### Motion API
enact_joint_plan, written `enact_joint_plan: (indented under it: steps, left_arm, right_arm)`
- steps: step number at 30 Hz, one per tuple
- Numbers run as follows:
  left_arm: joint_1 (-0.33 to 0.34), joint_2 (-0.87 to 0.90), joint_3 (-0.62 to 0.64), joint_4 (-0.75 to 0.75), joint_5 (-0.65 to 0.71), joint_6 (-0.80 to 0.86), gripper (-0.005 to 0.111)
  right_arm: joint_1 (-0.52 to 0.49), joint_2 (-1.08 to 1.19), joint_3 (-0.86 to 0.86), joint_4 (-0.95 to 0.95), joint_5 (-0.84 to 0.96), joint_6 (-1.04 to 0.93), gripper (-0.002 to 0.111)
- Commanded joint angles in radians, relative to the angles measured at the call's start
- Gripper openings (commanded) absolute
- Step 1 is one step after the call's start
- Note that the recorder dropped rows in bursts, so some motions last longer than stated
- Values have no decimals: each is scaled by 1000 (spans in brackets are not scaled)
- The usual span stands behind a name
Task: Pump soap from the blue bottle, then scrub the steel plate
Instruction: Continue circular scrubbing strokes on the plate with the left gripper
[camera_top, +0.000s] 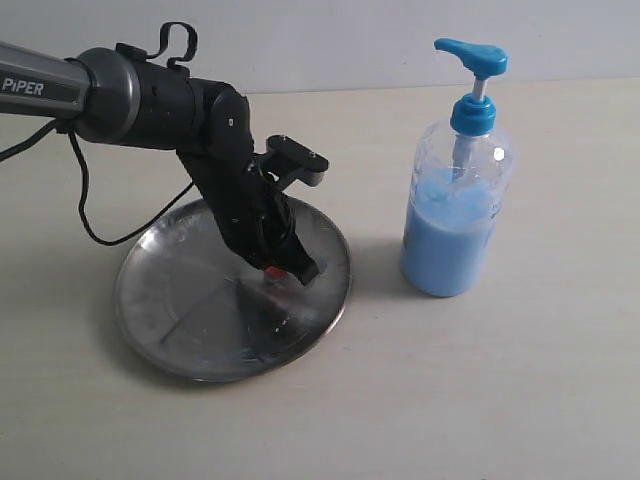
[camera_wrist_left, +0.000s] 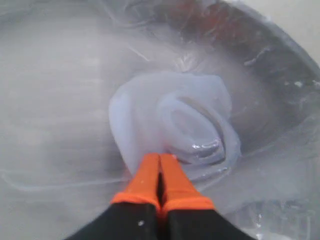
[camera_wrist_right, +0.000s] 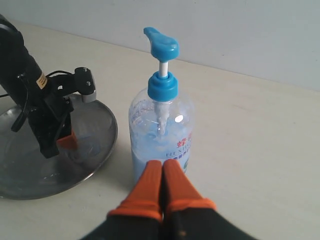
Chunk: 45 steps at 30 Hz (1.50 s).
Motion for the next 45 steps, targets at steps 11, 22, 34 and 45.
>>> enact_joint_plan:
  steps: [11,22,34,45]
  left_arm:
    - [2,48,30,-277,-14,75,0]
    - [2,48,30,-206,-168,56,0]
    - [2,48,30,-22,0,-13,0]
    - [2,48,30,-244,45,74,0]
  right_arm:
    - [1,-3,7,9,-13,-6,0]
    - [1,-3,7,9,-13,-6,0]
    - [1,-3,7,9,-13,-6,0]
    - [1,-3,7,9,-13,-6,0]
